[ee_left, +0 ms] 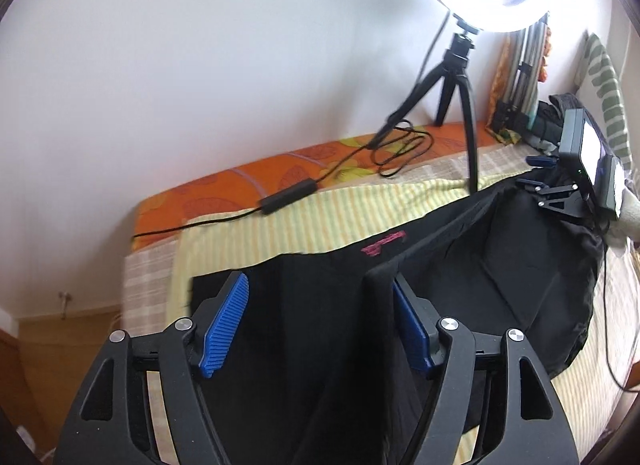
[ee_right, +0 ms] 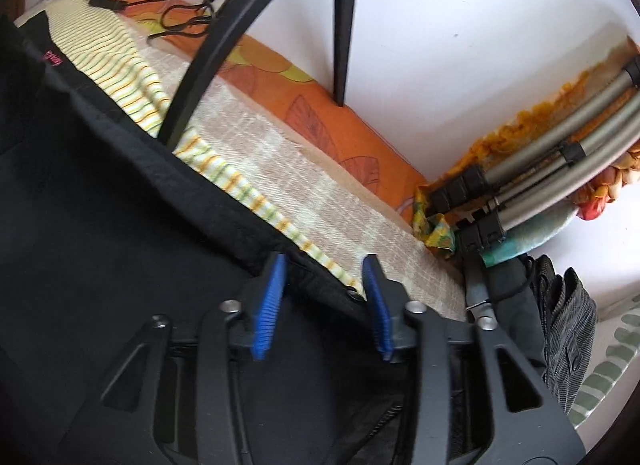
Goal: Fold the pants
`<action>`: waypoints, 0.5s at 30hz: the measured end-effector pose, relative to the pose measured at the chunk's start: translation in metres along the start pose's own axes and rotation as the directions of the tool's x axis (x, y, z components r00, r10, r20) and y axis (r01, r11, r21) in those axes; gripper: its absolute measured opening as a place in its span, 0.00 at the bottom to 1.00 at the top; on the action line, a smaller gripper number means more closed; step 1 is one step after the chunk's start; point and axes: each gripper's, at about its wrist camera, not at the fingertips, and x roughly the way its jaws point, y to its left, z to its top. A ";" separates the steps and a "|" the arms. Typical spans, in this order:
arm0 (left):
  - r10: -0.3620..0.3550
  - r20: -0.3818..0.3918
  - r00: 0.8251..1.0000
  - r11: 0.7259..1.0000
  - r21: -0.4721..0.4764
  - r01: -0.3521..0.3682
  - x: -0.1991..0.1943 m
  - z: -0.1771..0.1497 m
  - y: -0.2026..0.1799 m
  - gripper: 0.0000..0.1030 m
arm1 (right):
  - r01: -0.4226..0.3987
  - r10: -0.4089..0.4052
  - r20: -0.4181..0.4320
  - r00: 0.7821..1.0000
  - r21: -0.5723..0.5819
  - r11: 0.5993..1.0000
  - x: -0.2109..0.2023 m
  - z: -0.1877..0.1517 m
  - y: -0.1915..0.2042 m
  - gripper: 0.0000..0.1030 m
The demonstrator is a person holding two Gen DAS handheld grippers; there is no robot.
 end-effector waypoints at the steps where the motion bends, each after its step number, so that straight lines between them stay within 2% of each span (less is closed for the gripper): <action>1: 0.005 0.004 1.000 1.000 -0.009 -0.005 -0.002 0.001 0.005 0.69 | -0.004 0.004 -0.003 1.000 0.001 1.000 0.000 -0.001 -0.001 0.43; 3: 0.001 -0.020 1.000 0.998 -0.057 -0.002 -0.005 0.003 0.021 0.70 | 0.003 -0.003 -0.005 1.000 -0.006 1.000 0.002 -0.001 0.000 0.43; 6: 0.085 0.019 0.996 0.991 -0.107 -0.083 -0.024 0.000 0.042 0.70 | 0.009 -0.009 -0.014 1.000 0.016 1.000 0.002 0.000 -0.001 0.43; 8: 0.039 0.001 0.999 0.992 -0.121 -0.039 -0.035 -0.009 0.051 0.70 | 0.019 -0.018 -0.012 1.000 0.016 1.000 0.000 0.000 0.000 0.44; 11: 0.022 -0.008 1.000 0.995 -0.100 -0.023 -0.045 -0.035 0.048 0.70 | 0.042 -0.042 0.009 0.999 -0.006 0.999 -0.010 -0.003 0.002 0.48; 15: -0.032 -0.060 0.998 0.999 -0.038 0.029 -0.044 -0.076 0.020 0.70 | 0.023 -0.024 0.062 0.998 0.019 1.000 -0.035 -0.016 0.002 0.61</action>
